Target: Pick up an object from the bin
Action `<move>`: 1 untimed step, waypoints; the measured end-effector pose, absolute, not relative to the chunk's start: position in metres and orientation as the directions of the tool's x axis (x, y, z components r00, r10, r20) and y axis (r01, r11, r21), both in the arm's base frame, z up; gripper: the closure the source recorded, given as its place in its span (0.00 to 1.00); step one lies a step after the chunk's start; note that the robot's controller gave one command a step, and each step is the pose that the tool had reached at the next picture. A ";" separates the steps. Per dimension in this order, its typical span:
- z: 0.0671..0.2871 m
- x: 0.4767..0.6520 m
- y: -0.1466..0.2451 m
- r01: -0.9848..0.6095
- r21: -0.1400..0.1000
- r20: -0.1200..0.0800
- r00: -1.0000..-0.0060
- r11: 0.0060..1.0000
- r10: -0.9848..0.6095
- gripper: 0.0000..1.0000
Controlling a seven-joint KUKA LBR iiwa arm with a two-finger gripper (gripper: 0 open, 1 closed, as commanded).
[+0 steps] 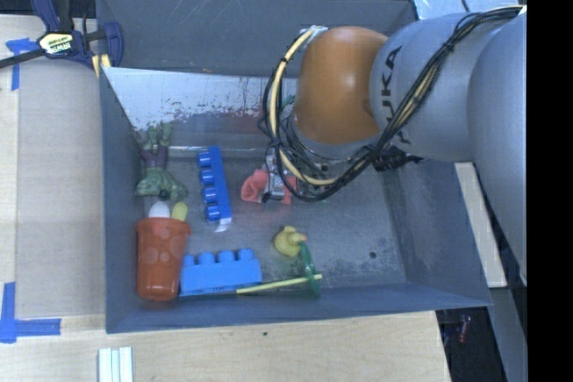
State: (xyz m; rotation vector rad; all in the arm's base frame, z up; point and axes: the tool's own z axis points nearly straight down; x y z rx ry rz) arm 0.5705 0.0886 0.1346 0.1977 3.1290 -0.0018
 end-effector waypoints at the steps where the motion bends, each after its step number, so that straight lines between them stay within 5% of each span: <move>1: 0.202 0.588 0.091 0.092 0.000 -0.011 -0.996 0.996 0.092 1.00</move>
Offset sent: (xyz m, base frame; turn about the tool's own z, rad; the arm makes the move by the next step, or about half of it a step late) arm 0.0054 0.0391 0.2158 -0.1630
